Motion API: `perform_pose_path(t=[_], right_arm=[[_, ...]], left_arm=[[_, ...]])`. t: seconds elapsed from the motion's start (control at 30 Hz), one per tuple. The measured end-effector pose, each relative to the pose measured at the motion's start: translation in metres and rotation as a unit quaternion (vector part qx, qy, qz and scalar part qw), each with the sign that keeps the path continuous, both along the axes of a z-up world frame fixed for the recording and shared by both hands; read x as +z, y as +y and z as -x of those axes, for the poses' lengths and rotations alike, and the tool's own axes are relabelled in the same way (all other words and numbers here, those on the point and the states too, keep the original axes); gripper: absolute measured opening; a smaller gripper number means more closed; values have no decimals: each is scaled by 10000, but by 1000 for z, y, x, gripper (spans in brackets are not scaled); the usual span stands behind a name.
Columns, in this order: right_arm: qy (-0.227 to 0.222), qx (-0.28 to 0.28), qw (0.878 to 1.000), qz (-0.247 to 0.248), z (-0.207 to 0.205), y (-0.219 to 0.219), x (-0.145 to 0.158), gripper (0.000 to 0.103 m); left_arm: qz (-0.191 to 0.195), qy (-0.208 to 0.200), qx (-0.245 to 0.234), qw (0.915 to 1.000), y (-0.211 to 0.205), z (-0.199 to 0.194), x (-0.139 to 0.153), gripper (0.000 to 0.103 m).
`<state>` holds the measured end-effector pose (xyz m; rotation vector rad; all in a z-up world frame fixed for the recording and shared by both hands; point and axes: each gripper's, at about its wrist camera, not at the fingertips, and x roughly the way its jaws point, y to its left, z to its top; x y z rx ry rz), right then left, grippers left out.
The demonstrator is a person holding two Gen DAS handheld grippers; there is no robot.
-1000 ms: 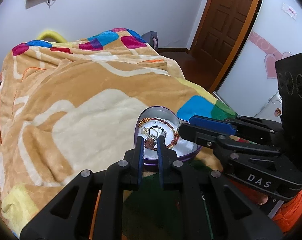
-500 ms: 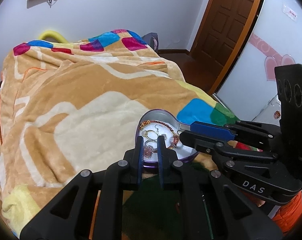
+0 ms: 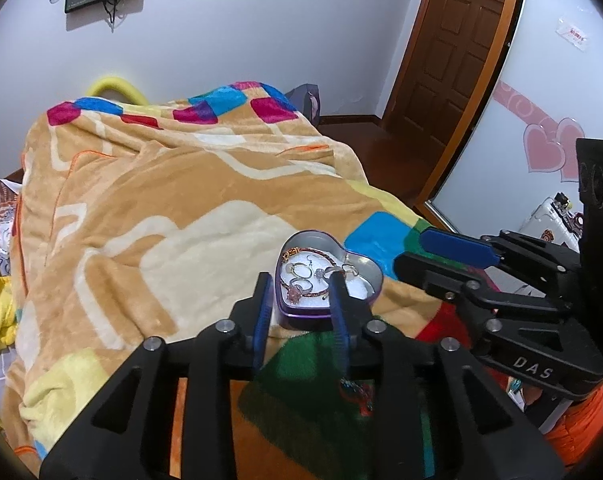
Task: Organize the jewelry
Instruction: 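Open both tools inside the tin and lift them away, then grasp a small silver ring with the right tool while the left tool grasps a red beaded bracelet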
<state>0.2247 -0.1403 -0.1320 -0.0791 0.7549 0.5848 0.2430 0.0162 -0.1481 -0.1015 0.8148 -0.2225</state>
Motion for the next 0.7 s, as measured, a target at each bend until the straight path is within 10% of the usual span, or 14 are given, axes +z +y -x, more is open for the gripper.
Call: perform_pose_path(t=[0.7], right_arm=[[56, -211, 9996, 160, 41, -23, -9, 34]], left_arm=[[-56, 637, -97, 9979, -14, 41, -36, 31]])
